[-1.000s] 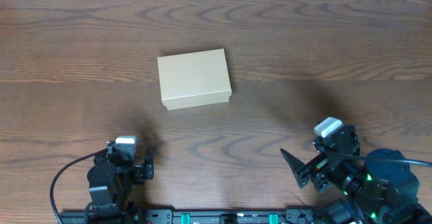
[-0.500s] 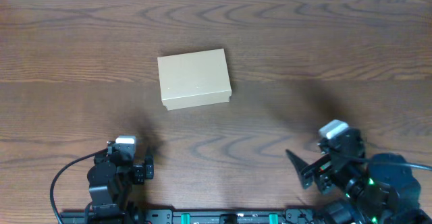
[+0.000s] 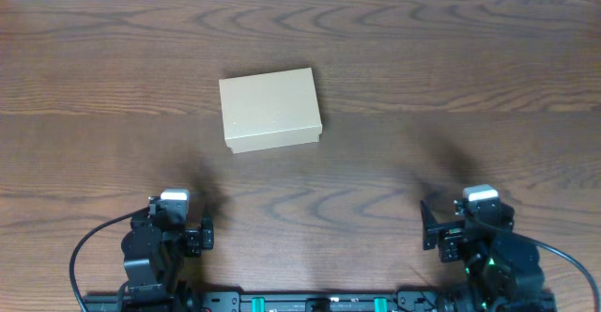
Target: Pack container
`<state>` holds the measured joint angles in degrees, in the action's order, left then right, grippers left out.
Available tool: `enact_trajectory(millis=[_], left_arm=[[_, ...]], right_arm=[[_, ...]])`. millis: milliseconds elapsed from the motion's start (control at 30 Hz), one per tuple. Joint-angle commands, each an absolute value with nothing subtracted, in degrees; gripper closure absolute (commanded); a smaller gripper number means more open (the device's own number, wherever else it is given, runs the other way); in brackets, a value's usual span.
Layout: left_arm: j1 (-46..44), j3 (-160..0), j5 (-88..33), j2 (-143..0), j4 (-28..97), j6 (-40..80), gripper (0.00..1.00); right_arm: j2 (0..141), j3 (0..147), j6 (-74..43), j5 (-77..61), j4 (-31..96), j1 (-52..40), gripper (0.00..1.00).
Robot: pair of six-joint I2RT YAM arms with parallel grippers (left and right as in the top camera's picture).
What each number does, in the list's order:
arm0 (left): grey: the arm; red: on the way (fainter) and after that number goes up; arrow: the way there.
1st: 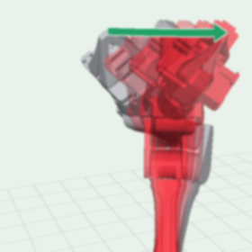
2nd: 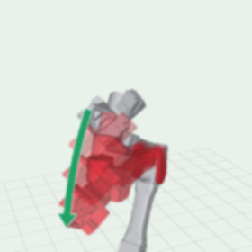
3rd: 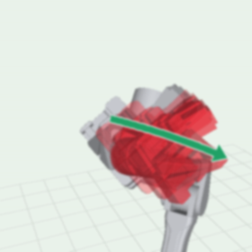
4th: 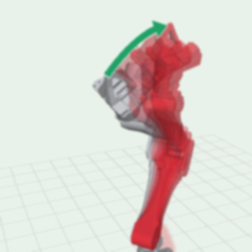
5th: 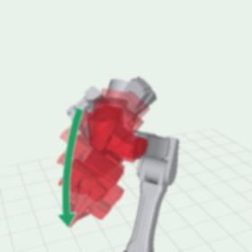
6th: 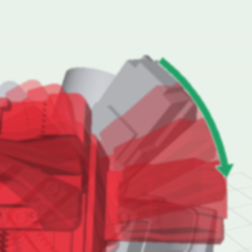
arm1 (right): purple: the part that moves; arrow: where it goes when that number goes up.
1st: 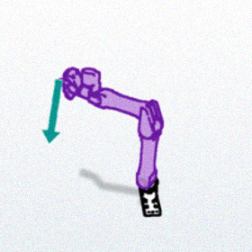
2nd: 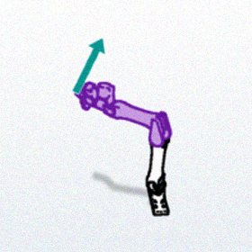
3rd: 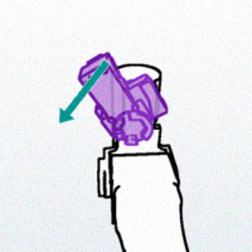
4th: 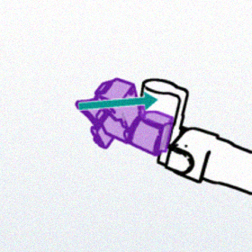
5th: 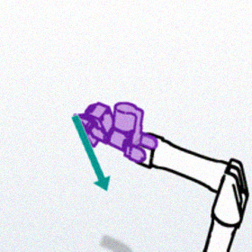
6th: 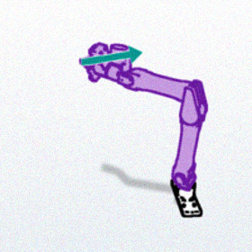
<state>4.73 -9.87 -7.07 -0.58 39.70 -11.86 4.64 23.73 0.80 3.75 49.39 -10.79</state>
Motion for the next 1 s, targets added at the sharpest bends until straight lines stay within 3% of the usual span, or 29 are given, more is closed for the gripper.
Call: enact_trajectory(millis=[0,533,967], left_arm=[[5.0,-9.3,-6.4,-0.2,40.0,-12.2,0.05],[5.0,-9.3,-6.4,-0.2,40.0,-12.2,0.05],[5.0,-9.3,-6.4,-0.2,40.0,-12.2,0.05]], right_arm=[[2.3,20.8,-0.4,4.5,48.9,-8.6,0.01],[0.3,10.1,-6.7,4.3,45.6,-7.8,0.01],[0.3,10.0,-6.6,5.8,45.5,-7.8,0.01]])
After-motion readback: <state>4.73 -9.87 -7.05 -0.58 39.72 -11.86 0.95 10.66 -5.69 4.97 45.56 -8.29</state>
